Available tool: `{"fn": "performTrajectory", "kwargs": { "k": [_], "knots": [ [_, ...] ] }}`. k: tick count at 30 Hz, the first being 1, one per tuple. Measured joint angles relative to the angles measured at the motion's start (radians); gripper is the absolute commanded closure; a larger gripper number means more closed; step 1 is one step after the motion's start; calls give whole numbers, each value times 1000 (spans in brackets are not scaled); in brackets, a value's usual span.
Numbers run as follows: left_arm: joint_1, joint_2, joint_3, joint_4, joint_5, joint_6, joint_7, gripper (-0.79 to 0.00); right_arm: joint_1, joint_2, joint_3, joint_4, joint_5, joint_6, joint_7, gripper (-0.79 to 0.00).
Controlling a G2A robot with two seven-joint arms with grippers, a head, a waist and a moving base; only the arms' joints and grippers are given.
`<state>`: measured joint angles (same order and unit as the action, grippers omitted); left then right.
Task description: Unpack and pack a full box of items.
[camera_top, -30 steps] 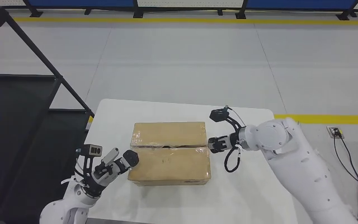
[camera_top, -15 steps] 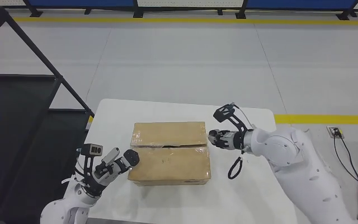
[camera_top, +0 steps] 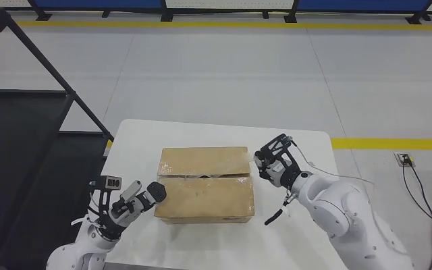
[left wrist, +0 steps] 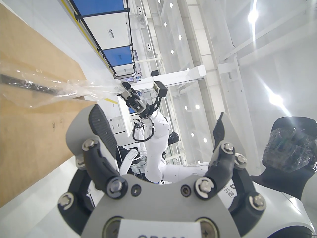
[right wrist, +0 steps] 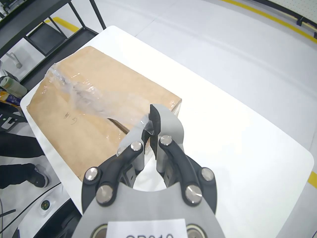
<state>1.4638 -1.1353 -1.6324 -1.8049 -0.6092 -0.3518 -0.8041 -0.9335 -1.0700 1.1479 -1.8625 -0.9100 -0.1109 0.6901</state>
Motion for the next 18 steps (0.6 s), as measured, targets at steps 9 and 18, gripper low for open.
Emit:
{"fn": "performTrajectory", "kwargs": {
  "k": [9,18],
  "knots": [
    [13,1,-4,0,-4,-10,-2,-785,-2,0,0,-1,-4,6,1,0],
    [12,2,-2,5,0,-7,-6,-785,-46,1,23,-8,-30,-3,-97,0]
  ]
}}
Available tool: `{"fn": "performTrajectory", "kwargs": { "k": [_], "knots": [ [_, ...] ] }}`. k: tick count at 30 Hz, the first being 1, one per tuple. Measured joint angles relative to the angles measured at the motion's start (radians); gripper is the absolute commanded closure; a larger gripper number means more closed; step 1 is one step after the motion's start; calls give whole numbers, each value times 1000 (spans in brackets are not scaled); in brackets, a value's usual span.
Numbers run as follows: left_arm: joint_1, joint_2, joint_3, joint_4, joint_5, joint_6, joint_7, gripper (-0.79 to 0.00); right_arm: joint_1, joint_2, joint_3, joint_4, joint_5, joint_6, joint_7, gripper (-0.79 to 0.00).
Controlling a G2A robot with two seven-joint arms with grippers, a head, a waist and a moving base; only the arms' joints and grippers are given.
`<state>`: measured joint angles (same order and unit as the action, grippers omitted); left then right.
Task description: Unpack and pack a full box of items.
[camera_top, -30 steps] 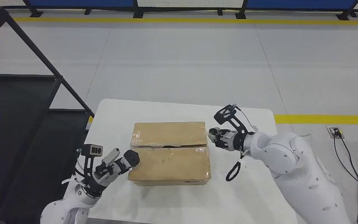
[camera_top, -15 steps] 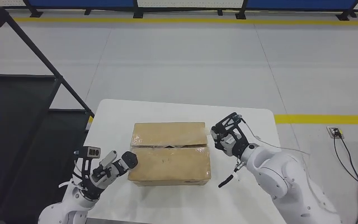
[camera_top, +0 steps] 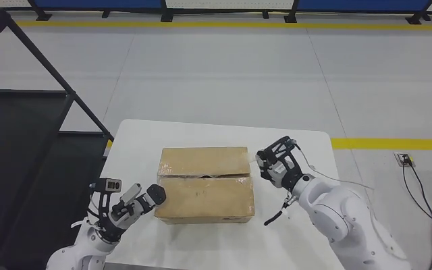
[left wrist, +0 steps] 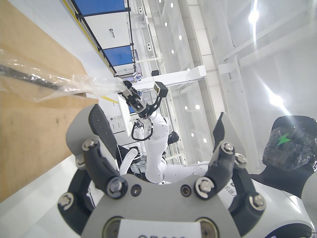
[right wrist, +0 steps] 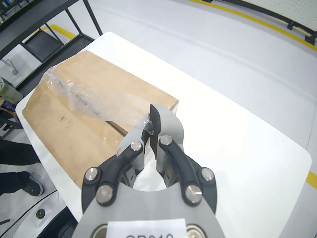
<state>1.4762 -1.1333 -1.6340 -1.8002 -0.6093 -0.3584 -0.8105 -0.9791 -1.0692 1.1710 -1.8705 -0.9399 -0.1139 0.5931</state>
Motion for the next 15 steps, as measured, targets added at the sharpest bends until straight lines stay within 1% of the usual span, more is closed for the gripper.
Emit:
{"fn": "performTrajectory", "kwargs": {
  "k": [3,5,8,12,15],
  "knots": [
    [-1,0,-2,2,-1,-3,14,-785,-25,3,13,-16,-12,-31,-21,0],
    [-5,-3,-5,10,-7,7,75,-785,-43,4,21,-24,-20,-47,-28,0],
    [-26,-7,2,19,-8,52,166,-785,-60,5,30,-26,-25,-61,-33,0],
    [-55,-9,25,38,65,80,239,-785,-65,4,32,-26,-36,-68,-39,0],
    [-80,-14,62,65,93,100,271,-785,-72,3,30,-36,-78,-72,-83,0]
  ]
}}
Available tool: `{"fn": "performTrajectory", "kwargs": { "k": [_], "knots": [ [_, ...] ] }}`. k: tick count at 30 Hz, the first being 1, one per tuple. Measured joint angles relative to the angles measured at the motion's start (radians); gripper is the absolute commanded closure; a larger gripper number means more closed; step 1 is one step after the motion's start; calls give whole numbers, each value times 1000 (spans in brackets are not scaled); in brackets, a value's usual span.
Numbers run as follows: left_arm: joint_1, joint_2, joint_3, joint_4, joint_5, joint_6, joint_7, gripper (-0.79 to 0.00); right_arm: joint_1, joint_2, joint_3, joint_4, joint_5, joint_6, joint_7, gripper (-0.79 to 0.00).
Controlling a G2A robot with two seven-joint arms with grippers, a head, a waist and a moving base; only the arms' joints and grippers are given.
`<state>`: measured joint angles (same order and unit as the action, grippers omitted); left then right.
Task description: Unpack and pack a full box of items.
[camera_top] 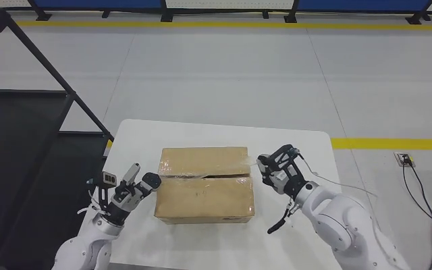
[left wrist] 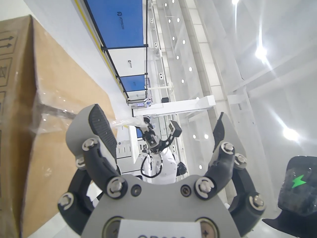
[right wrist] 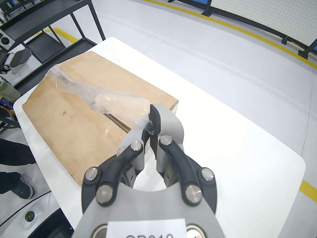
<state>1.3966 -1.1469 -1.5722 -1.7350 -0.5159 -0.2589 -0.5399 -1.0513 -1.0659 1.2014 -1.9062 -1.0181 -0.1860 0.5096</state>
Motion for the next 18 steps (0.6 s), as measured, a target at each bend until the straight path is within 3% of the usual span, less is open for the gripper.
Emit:
{"fn": "performTrajectory", "kwargs": {
  "k": [18],
  "knots": [
    [-168,-28,154,180,0,13,48,-785,-36,-3,14,70,-194,-97,-265,0]
  ]
}}
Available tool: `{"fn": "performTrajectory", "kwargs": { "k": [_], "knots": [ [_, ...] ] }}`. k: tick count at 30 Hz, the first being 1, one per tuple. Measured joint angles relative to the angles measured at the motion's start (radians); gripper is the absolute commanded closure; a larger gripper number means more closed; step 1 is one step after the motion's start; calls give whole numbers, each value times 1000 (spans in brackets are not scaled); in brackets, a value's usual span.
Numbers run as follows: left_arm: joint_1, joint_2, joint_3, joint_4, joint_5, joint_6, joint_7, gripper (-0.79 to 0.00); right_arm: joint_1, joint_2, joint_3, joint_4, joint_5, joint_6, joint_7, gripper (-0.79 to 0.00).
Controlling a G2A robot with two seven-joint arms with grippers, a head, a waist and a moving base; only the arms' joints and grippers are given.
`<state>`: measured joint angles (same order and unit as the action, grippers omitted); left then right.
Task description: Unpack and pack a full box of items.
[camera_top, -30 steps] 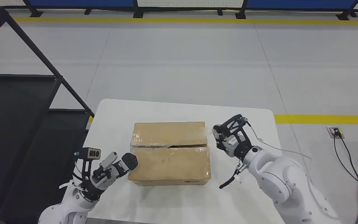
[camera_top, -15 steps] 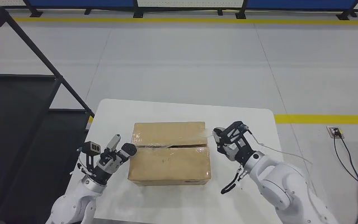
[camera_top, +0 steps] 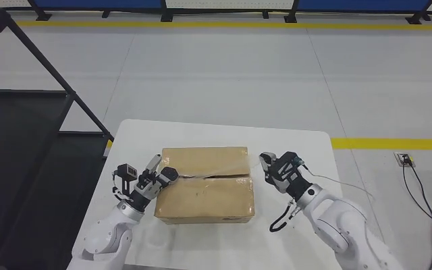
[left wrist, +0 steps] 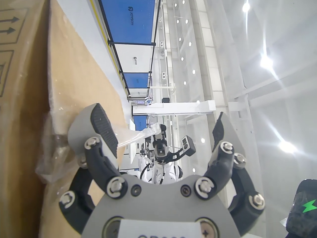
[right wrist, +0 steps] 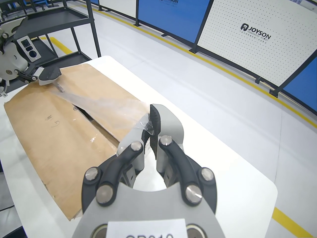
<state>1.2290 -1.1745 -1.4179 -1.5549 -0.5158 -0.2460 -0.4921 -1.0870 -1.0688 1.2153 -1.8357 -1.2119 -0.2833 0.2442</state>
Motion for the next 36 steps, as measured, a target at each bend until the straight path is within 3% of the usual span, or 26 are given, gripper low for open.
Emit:
{"fn": "performTrajectory", "kwargs": {
  "k": [15,16,18,20,21,22,36],
  "knots": [
    [0,-6,12,20,7,6,5,-785,35,-9,-23,89,-109,-47,-74,0],
    [1,-7,12,20,8,6,4,-785,36,-10,-20,96,-110,-50,-80,-77],
    [2,-7,11,21,8,6,5,-785,36,-11,-15,109,-105,-54,-91,-314],
    [5,-8,11,21,7,6,6,-785,34,-11,-6,122,-95,-63,-106,-388],
    [6,-8,11,21,7,5,6,-785,33,-11,-2,126,-92,-67,-112,-662],
    [7,-8,11,21,7,5,6,-785,31,-10,4,131,-89,-73,-118,-785],
    [9,-13,12,15,13,7,5,-785,3,-13,40,142,-65,-73,-141,-785]
  ]
}}
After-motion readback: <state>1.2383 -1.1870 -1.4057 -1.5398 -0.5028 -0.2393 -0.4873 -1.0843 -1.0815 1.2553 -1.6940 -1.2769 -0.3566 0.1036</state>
